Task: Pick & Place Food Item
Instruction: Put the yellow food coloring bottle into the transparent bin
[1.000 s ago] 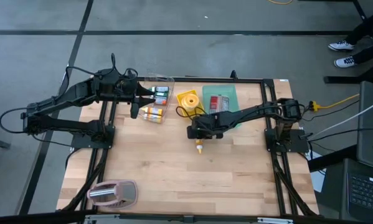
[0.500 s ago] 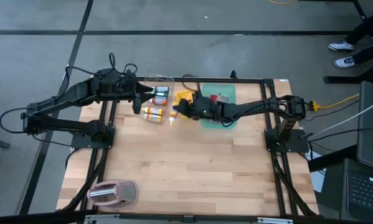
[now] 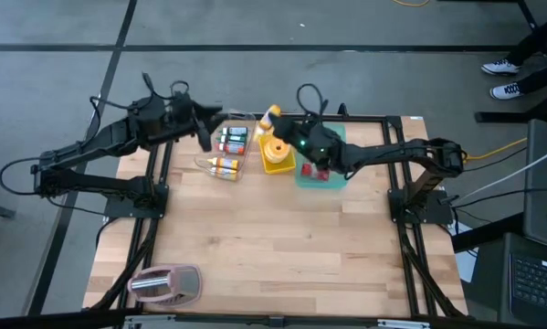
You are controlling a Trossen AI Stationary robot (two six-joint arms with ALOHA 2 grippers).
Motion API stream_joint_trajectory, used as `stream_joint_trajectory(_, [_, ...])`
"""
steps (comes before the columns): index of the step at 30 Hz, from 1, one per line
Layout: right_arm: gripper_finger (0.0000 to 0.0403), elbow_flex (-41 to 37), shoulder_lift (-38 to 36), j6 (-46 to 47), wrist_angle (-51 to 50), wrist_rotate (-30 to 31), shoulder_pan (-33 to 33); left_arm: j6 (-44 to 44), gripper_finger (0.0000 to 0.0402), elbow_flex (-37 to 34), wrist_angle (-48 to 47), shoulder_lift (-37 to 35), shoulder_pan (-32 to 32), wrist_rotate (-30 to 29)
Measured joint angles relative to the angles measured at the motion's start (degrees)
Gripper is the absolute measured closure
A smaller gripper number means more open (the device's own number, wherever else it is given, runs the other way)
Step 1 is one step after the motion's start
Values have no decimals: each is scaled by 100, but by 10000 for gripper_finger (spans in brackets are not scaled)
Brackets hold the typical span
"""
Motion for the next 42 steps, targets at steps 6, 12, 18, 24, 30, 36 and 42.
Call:
stream_joint_trajectory(6, [319,2,2,-453,1075,548,-137,1492,249,0,1328,234,1,-389])
stream_joint_trajectory(12, [319,4,3,-949,2110,605,-263,1514,249,0,1685,708,0,139])
stream_joint_trajectory(18, [319,357,4,-1526,2339,429,-280,1457,249,-2,2351,1351,-5,482])
stream_joint_trajectory(24, [319,878,4,-2163,2290,180,-280,1666,249,-4,3194,1661,-11,443])
stream_joint_trajectory(30, [319,1080,7,-2304,2090,-33,-278,2358,249,-4,3669,1671,-11,-39])
stream_joint_trajectory(36, [319,1088,9,-1936,2036,-99,-328,3172,249,-2,4176,1665,-13,-151])
stream_joint_trajectory(42, [319,1088,9,-1855,2112,-221,-356,3298,249,-2,4018,1670,-11,-77])
